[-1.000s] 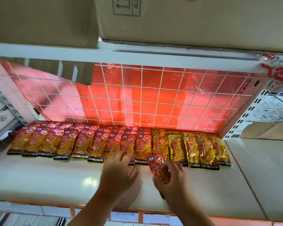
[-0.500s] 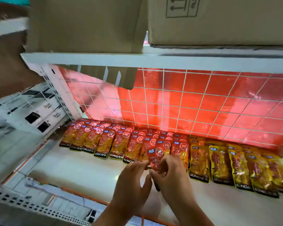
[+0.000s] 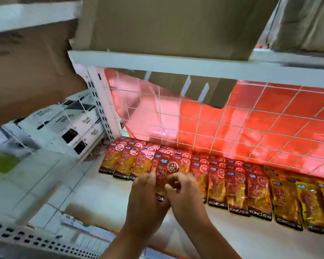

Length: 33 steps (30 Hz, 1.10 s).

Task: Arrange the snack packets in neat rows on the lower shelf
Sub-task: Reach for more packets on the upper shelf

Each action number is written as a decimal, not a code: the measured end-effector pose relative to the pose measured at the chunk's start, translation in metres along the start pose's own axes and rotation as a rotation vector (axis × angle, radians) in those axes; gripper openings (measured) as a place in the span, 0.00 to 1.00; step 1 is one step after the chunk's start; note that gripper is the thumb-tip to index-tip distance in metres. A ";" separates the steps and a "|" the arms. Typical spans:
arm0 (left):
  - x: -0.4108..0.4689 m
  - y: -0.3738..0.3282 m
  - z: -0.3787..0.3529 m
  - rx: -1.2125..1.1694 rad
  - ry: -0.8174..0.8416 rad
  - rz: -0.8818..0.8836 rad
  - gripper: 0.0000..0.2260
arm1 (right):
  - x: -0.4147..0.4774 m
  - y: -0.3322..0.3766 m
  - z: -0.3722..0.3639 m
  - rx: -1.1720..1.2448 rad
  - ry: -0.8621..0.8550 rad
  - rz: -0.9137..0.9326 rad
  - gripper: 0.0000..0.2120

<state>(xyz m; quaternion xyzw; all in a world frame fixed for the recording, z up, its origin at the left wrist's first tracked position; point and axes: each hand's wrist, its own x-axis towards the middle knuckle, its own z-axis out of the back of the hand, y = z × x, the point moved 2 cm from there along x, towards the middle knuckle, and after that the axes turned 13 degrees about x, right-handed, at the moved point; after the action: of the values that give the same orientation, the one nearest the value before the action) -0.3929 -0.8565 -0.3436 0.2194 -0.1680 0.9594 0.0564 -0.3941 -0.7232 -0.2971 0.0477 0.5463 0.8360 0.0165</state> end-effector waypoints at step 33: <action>0.066 0.173 0.007 0.213 0.162 0.243 0.34 | 0.015 0.020 -0.104 -0.636 0.000 0.218 0.23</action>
<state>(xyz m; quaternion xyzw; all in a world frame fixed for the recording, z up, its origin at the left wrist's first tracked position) -0.4809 -1.0186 -0.3605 0.1240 -0.0855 0.9861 -0.0703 -0.4182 -0.8247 -0.3190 0.0983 0.2500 0.9614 -0.0588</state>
